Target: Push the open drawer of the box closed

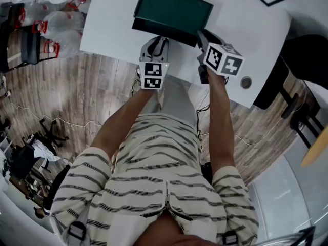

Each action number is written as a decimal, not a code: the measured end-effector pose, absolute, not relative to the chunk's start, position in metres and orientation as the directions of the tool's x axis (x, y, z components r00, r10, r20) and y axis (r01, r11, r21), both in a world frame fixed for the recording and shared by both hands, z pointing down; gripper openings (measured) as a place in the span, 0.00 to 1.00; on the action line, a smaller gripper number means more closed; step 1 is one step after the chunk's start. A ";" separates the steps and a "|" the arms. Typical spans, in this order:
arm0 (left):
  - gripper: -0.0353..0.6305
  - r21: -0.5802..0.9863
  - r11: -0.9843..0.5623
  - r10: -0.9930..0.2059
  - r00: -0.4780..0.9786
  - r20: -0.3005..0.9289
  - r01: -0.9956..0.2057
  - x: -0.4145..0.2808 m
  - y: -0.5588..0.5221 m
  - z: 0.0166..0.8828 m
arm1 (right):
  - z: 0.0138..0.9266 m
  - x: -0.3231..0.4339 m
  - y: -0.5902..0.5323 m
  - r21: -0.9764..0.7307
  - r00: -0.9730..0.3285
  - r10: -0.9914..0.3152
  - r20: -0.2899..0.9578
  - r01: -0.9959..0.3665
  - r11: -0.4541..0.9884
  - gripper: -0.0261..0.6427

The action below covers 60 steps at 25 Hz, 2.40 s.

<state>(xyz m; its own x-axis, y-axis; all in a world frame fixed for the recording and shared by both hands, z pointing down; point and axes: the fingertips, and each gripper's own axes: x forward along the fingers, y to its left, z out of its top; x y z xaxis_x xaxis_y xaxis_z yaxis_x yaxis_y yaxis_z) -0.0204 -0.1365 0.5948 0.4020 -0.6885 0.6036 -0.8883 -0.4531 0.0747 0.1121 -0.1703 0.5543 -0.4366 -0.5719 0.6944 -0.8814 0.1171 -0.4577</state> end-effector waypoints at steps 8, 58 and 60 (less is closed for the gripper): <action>0.15 0.082 -0.446 -0.683 0.398 0.613 -0.891 -0.020 -0.144 0.595 | 0.552 0.112 -0.171 -0.454 -0.434 -0.570 0.698 -0.883 0.118 0.17; 0.15 0.085 -0.439 -0.684 0.394 0.613 -0.894 -0.008 -0.177 0.593 | 0.555 0.111 -0.168 -0.428 -0.431 -0.550 0.715 -0.892 0.143 0.18; 0.15 0.083 -0.440 -0.683 0.393 0.615 -0.894 -0.007 -0.178 0.593 | 0.552 0.111 -0.171 -0.408 -0.427 -0.550 0.718 -0.898 0.163 0.18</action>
